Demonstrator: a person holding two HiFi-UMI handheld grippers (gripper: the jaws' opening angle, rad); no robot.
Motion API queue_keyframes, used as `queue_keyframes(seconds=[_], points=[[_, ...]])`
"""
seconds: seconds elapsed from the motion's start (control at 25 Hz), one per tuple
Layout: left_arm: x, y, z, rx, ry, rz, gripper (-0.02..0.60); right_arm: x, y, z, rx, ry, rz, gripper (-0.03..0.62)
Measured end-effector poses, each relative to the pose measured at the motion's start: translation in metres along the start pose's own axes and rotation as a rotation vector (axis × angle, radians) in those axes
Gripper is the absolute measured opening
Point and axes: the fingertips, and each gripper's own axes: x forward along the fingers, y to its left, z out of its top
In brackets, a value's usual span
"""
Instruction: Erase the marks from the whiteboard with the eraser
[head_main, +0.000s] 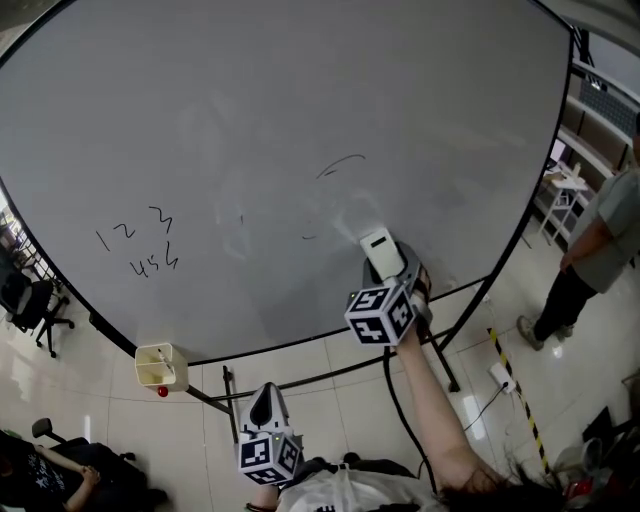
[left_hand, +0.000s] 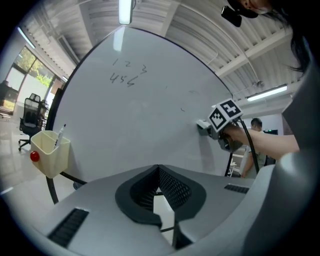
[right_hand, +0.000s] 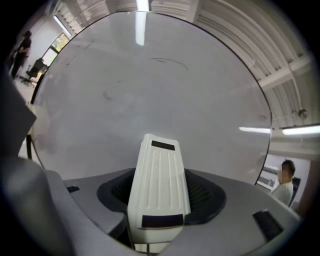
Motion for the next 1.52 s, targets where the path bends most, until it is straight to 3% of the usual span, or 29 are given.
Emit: queue_keyframes(seconds=[0.08, 0.16, 0.36, 0.44, 0.56, 0.76, 0.84, 1.0, 1.08, 1.16, 1.28, 1.36, 1.44, 1.52], points=[[0.0, -0.002, 0.003, -0.006, -0.008, -0.004, -0.012, -0.002, 0.034, -0.015, -0.102, 0.024, 0.026, 0.279], [-0.002, -0.002, 0.003, -0.008, -0.01, -0.003, -0.012, -0.002, 0.028, -0.012, -0.109, 0.019, 0.014, 0.279], [-0.009, 0.009, -0.002, -0.03, -0.002, 0.023, -0.012, -0.001, -0.083, 0.065, 0.091, -0.087, -0.065, 0.279], [-0.01, 0.012, -0.002, -0.049, -0.005, 0.028, -0.012, -0.004, -0.103, 0.08, 0.122, -0.096, -0.067, 0.279], [-0.011, 0.014, -0.001, -0.057, -0.008, 0.031, -0.012, -0.006, -0.076, 0.064, 0.051, -0.055, -0.055, 0.279], [-0.01, 0.01, 0.002, -0.053, -0.016, 0.02, -0.012, -0.007, 0.031, 0.001, -0.135, 0.051, 0.086, 0.279], [-0.012, 0.007, 0.003, -0.045, -0.019, 0.019, -0.012, -0.009, 0.031, 0.01, -0.113, 0.027, 0.092, 0.279], [-0.016, 0.013, 0.003, -0.055, -0.021, 0.034, -0.012, -0.016, -0.032, 0.083, 0.01, -0.08, -0.02, 0.279], [-0.017, 0.017, 0.002, -0.063, -0.019, 0.042, -0.012, -0.02, -0.04, 0.103, 0.018, -0.093, -0.059, 0.279], [-0.017, 0.02, 0.001, -0.067, -0.018, 0.045, -0.012, -0.026, -0.015, 0.106, -0.049, -0.092, -0.058, 0.279], [-0.015, 0.024, 0.002, -0.072, -0.023, 0.048, -0.012, -0.035, 0.07, 0.091, -0.216, -0.089, 0.058, 0.279], [-0.015, 0.025, 0.003, -0.079, -0.029, 0.048, -0.012, -0.038, 0.109, 0.078, -0.272, -0.08, 0.115, 0.279], [-0.017, 0.027, 0.005, -0.08, -0.034, 0.05, -0.012, -0.035, 0.104, 0.071, -0.227, -0.064, 0.112, 0.279], [-0.02, 0.033, 0.006, -0.078, -0.035, 0.059, -0.012, -0.029, 0.065, 0.076, -0.14, -0.049, 0.054, 0.279]])
